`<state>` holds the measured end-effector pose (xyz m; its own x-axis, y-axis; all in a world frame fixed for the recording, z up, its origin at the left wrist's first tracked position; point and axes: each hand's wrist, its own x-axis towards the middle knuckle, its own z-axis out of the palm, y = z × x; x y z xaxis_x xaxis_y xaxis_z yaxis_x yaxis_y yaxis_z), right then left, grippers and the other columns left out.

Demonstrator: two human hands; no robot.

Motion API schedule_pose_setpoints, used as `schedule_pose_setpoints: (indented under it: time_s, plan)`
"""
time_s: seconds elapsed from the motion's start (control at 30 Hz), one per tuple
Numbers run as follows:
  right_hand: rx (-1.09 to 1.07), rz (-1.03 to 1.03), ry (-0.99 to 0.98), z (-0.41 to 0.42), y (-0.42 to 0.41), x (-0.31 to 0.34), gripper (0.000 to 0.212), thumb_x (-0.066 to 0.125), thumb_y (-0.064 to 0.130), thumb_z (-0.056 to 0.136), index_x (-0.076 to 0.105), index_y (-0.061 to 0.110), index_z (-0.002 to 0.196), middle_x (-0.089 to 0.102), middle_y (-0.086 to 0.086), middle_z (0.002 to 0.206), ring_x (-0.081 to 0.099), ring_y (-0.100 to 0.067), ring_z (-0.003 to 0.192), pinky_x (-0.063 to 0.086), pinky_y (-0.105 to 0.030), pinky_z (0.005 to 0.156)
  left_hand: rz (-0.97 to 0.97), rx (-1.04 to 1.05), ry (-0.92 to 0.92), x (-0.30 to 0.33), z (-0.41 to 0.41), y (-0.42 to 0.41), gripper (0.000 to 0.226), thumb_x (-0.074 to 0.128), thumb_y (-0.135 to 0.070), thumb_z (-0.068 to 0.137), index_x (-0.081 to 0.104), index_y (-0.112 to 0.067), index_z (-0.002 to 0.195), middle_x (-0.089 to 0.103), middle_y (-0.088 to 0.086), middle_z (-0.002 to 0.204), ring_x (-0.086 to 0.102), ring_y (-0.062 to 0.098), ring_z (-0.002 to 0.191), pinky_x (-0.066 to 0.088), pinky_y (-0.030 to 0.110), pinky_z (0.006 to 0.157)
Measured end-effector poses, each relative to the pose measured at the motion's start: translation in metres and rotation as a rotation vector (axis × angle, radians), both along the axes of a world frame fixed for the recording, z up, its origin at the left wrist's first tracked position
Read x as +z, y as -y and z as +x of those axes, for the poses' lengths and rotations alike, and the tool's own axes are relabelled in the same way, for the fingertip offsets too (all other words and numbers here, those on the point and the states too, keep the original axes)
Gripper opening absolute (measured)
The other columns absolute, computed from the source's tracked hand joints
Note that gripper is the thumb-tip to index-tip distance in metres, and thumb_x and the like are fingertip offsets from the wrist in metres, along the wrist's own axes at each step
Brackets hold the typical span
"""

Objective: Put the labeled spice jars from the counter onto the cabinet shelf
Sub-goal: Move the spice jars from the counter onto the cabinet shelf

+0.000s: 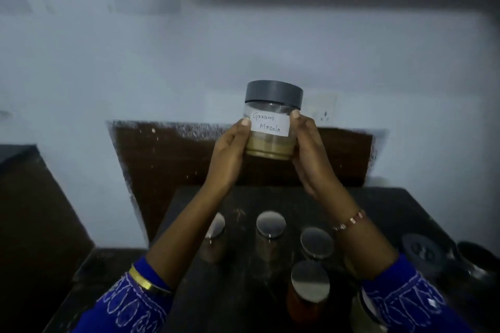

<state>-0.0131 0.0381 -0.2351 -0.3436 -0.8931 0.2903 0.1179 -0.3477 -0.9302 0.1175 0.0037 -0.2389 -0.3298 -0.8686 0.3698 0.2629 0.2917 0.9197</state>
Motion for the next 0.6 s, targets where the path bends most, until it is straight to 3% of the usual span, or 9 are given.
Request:
schedule_pose_setpoints:
  time_s: [0.07, 0.23, 0.33, 0.43, 0.5, 0.57, 0.6]
  plan:
    - [-0.004, -0.064, -0.069, 0.001, 0.016, 0.036, 0.028, 0.046, 0.041, 0.093, 0.047, 0.021, 0.113, 0.062, 0.003, 0.106, 0.059, -0.019, 0.107, 0.051, -0.041, 0.094, -0.092, 0.052, -0.012, 0.035, 0.001, 0.012, 0.038, 0.034, -0.029, 0.098, 0.049, -0.010, 0.127, 0.060, 0.012, 0.122, 0.059, 0.021, 0.111, 0.053, 0.033, 0.090]
    - [-0.001, -0.253, -0.334, 0.012, 0.046, 0.123, 0.047, 0.056, 0.031, 0.090, 0.042, 0.016, 0.133, 0.056, -0.006, 0.128, 0.058, -0.020, 0.112, 0.054, -0.031, 0.090, -0.299, 0.207, -0.020, 0.118, 0.003, 0.040, 0.042, 0.035, -0.033, 0.098, 0.040, -0.015, 0.135, 0.050, 0.010, 0.134, 0.054, 0.020, 0.116, 0.048, 0.039, 0.099]
    - [0.005, -0.342, -0.340, 0.018, 0.060, 0.169, 0.047, 0.062, 0.028, 0.087, 0.047, 0.012, 0.129, 0.062, -0.007, 0.122, 0.062, -0.020, 0.107, 0.055, -0.029, 0.086, -0.400, 0.258, -0.043, 0.163, 0.006, 0.057, 0.041, 0.035, -0.037, 0.097, 0.044, -0.018, 0.133, 0.052, 0.009, 0.132, 0.053, 0.022, 0.119, 0.046, 0.044, 0.102]
    - [-0.049, -0.411, -0.301, 0.022, 0.076, 0.209, 0.046, 0.065, 0.030, 0.084, 0.046, 0.015, 0.123, 0.064, 0.004, 0.108, 0.065, -0.011, 0.096, 0.053, -0.020, 0.075, -0.510, 0.288, -0.062, 0.208, 0.008, 0.076, 0.039, 0.035, -0.036, 0.098, 0.051, -0.017, 0.128, 0.054, 0.014, 0.127, 0.054, 0.023, 0.116, 0.045, 0.045, 0.101]
    - [-0.080, -0.437, -0.292, 0.025, 0.089, 0.233, 0.050, 0.067, 0.034, 0.083, 0.040, 0.018, 0.122, 0.063, 0.003, 0.106, 0.065, -0.010, 0.093, 0.053, -0.020, 0.072, -0.568, 0.320, -0.058, 0.236, 0.009, 0.090, 0.038, 0.035, -0.034, 0.098, 0.052, -0.014, 0.126, 0.055, 0.014, 0.125, 0.056, 0.023, 0.113, 0.048, 0.037, 0.099]
    - [-0.115, -0.454, -0.317, 0.027, 0.106, 0.255, 0.053, 0.069, 0.037, 0.080, 0.037, 0.020, 0.119, 0.062, -0.005, 0.113, 0.066, -0.015, 0.096, 0.055, -0.025, 0.077, -0.611, 0.377, -0.069, 0.260, 0.011, 0.106, 0.037, 0.037, -0.031, 0.098, 0.051, -0.011, 0.126, 0.058, 0.006, 0.116, 0.058, 0.015, 0.100, 0.051, 0.012, 0.082]
    - [-0.135, -0.460, -0.341, 0.027, 0.114, 0.265, 0.054, 0.070, 0.038, 0.079, 0.037, 0.020, 0.118, 0.062, -0.008, 0.115, 0.065, -0.018, 0.098, 0.055, -0.029, 0.080, -0.614, 0.412, -0.066, 0.271, 0.012, 0.114, 0.036, 0.039, -0.030, 0.097, 0.050, -0.012, 0.127, 0.058, 0.003, 0.112, 0.057, 0.011, 0.095, 0.048, 0.006, 0.072]
